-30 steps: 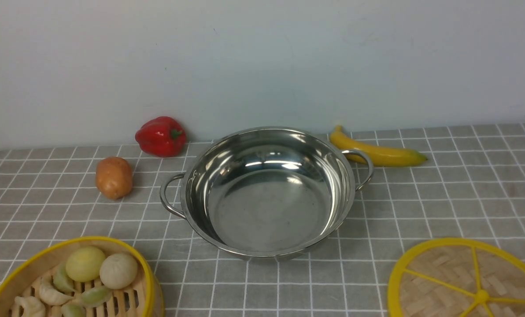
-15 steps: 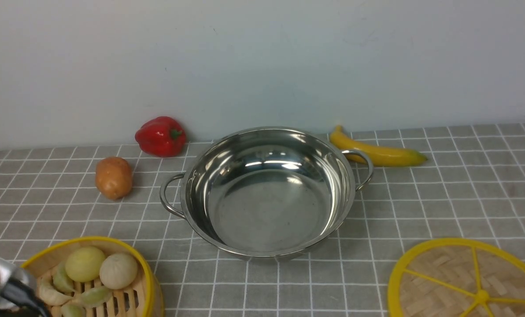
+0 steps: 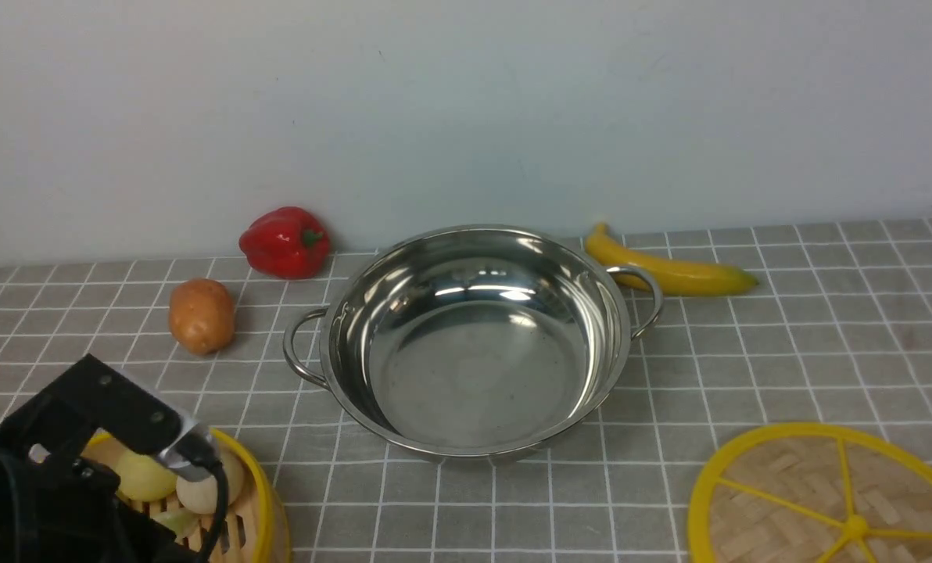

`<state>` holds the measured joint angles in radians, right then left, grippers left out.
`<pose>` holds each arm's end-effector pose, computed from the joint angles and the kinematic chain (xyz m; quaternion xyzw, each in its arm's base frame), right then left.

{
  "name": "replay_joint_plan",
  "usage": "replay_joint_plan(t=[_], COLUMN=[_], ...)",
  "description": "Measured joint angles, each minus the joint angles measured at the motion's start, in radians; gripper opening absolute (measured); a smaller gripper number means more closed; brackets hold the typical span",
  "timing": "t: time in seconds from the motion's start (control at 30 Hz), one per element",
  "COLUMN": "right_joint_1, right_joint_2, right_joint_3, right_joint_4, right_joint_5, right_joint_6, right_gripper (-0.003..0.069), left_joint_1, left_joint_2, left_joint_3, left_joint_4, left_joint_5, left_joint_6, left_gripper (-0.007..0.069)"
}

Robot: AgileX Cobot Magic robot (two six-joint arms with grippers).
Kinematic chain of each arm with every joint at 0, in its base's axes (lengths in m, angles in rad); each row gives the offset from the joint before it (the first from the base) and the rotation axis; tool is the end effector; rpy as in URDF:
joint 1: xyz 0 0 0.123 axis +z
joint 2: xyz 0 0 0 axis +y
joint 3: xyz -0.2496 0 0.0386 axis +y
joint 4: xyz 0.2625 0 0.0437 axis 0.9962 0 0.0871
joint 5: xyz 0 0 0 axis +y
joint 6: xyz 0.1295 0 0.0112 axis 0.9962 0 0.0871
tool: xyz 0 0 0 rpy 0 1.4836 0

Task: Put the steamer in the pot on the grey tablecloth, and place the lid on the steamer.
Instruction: 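Grasp the rim of the steamer basket holding the buns with the left gripper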

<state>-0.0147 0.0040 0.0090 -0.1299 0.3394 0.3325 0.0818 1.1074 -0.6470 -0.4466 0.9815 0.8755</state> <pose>0.1389 -0.0077 0.1691 0.1020 0.7869 0.0423 0.6071 0.2123 -0.0295 0.1689 0.2802 0.9338 -0.1258 0.1838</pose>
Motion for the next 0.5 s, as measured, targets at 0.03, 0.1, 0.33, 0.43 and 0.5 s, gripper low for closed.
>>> replay_joint_plan(t=[0.03, 0.1, 0.33, 0.43, 0.5], right_joint_1=[0.000, 0.000, 0.000, 0.000, 0.000], right_joint_2=[0.000, 0.000, 0.000, 0.000, 0.000], right_joint_3=[0.000, 0.000, 0.000, 0.000, 0.000], right_joint_4=[0.000, 0.000, 0.001, 0.001, 0.001], right_joint_5=[0.000, 0.000, 0.000, 0.000, 0.000], right_joint_6=[0.000, 0.000, 0.000, 0.000, 0.000], right_gripper=[0.0240, 0.0240, 0.0240, 0.0240, 0.0240], left_joint_1=[0.000, 0.000, -0.053, -0.091, -0.103], left_joint_2=[0.059, 0.107, 0.233, 0.268, 0.279], left_joint_3=[-0.001, -0.001, -0.002, -0.002, -0.002], left_joint_4=[-0.008, -0.016, -0.036, -0.011, 0.007], left_joint_5=[-0.017, -0.027, -0.043, -0.043, -0.044], left_joint_6=[0.005, 0.007, 0.042, 0.044, 0.037], left_gripper=[0.0307, 0.0316, 0.0346, 0.0347, 0.0347])
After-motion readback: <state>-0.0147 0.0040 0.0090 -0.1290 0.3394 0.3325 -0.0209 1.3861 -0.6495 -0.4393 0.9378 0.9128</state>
